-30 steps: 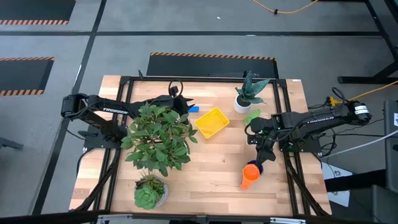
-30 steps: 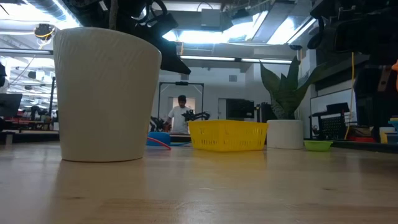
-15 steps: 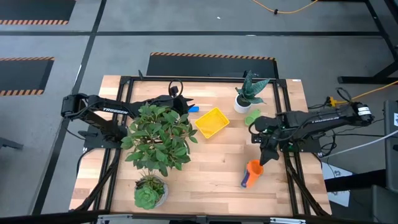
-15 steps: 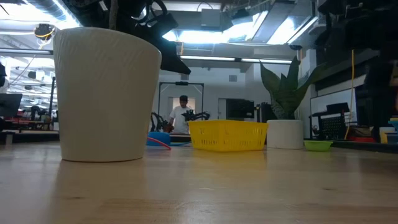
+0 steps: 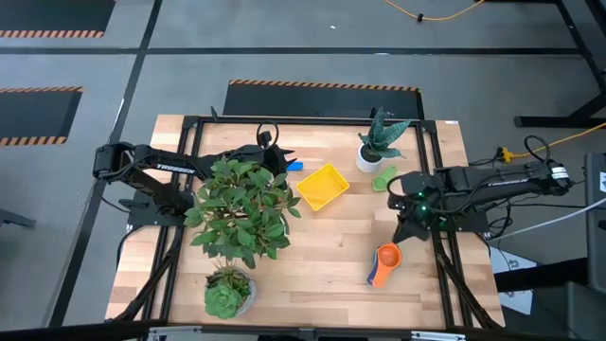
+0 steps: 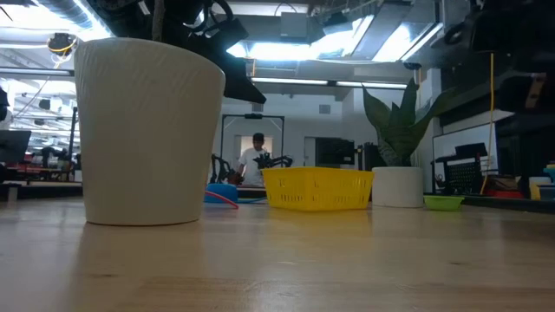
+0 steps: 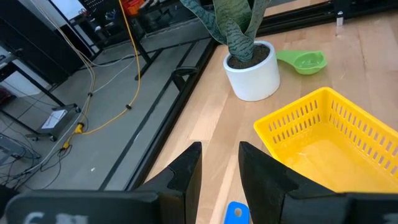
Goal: Nest measuring cups in basket
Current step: Move the blue measuring cup to the center of the table
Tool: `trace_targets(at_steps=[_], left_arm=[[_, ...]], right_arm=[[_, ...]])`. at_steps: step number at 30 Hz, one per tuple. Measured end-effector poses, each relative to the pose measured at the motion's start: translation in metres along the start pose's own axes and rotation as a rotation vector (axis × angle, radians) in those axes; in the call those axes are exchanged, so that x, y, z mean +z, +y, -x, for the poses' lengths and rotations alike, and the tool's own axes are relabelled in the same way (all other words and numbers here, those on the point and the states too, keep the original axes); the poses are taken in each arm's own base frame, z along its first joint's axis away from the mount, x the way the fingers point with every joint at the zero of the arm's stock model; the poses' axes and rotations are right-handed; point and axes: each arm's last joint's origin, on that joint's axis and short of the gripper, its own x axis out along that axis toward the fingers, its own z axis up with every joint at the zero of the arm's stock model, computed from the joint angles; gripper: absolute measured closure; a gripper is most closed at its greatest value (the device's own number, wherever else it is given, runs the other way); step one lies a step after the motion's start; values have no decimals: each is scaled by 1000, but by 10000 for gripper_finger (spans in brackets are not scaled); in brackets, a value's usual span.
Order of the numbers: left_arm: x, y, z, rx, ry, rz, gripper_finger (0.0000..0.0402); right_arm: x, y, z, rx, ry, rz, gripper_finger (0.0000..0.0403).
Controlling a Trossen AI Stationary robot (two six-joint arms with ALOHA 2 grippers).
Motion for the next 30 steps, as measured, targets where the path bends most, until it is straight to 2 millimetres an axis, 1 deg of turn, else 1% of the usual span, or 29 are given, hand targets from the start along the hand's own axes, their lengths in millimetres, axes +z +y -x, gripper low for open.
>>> trace_targets(at_steps=[5,8,11,15,18,24,27,30], left_arm=[[0,0,0,0,0,0,303],[0,0,0,0,0,3,303],[0,1,0,12,3,58,299],[-2,6,-2,33,9,154,281],[-4,13,-4,59,16,238,257],[-12,35,-10,136,29,408,203],[-16,46,-12,175,34,467,187],[-19,55,-14,199,39,519,182]], right_arm=[[3,-3,0,-96,-90,4,365],[4,-5,1,-161,-143,52,365],[6,-6,1,-225,-185,129,365],[7,-8,2,-289,-224,184,365],[8,-8,2,-309,-240,181,365],[8,-8,2,-310,-240,183,366],[8,-8,2,-310,-240,182,366],[8,-8,2,-310,-239,183,366]])
